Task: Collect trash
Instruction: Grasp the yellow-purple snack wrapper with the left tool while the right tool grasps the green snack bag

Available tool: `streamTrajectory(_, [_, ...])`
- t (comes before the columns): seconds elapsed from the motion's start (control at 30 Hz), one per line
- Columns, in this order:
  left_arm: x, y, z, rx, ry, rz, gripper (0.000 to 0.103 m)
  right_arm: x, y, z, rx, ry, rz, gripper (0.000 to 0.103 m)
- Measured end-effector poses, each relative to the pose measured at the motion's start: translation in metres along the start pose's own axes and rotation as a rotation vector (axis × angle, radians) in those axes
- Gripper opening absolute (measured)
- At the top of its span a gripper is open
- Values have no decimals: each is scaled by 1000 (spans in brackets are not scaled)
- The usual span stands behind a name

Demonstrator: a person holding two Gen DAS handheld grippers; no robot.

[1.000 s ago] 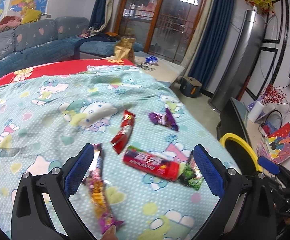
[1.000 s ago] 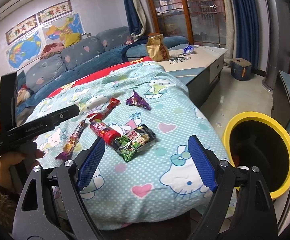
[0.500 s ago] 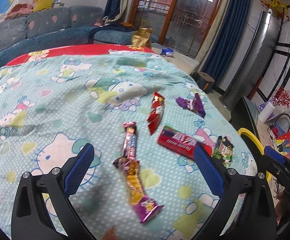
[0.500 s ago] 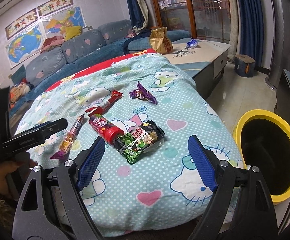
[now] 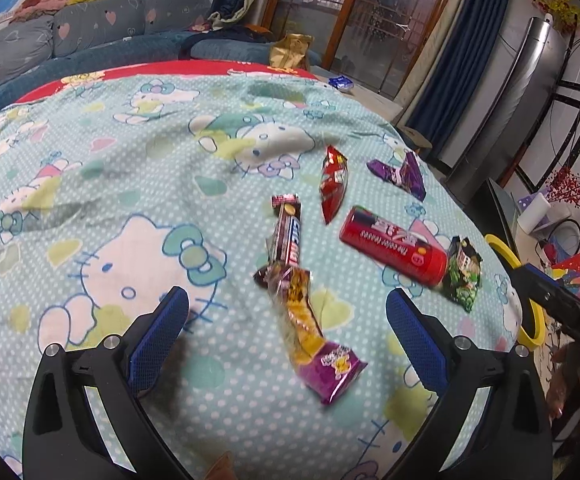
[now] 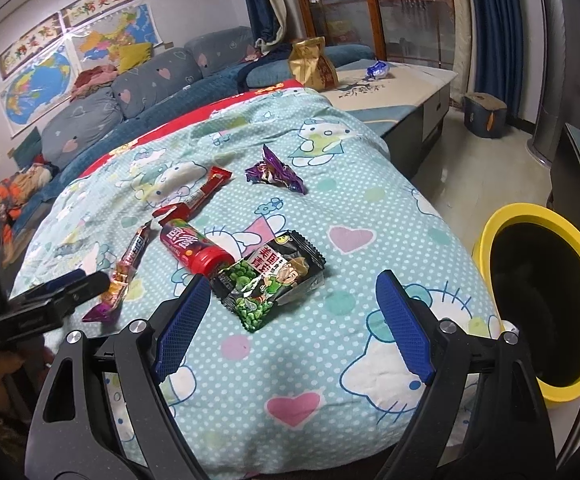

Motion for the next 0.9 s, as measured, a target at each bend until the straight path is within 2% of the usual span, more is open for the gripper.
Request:
streamTrajectory(0.13, [4,7,1,-15,13,-1,93,-1,1,6,-14,5,-3,77])
streamTrajectory(0.17, [6,10,1,-25,19,-7,86,-1,1,8,-19,6,-1,77])
streamTrajectory(0.3, [6,22,6,-53,10,-13,72,-2,2,16,-39,0,11,75])
streamTrajectory(0.4, [5,25,7,-65,4,-11,50,-3,2,26,-61,-4,29,73])
streamTrajectory(0.43, [5,26,8,-71,2,-7,33,-4,2,29,-67,3,28,72])
streamTrajectory(0.5, [6,28,9,-83,4,-5,29,-6,4,36,-90,4,26,67])
streamTrajectory(0.6, [8,30,8,-88,25,-7,25,-7,10,46,-130,-26,50,51])
streamTrajectory(0.67, [10,30,7,-87,34,-4,25,-9,17,51,-159,-53,66,29])
streamTrajectory(0.83, [20,31,5,-87,59,7,24,-14,20,46,-152,-94,68,8])
streamTrajectory(0.9, [25,30,5,-83,71,15,24,-14,19,40,-131,-99,62,5])
Point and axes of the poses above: each gripper's, at about its wrist camera, not at the fingertips, and z roughly the way its jaws point, x to its right, y to its underside, the point moved 10 cm from there along z, roughly the way its jaws point, and after that the axes turned 9 degrees about y, right-handed, at the moved point
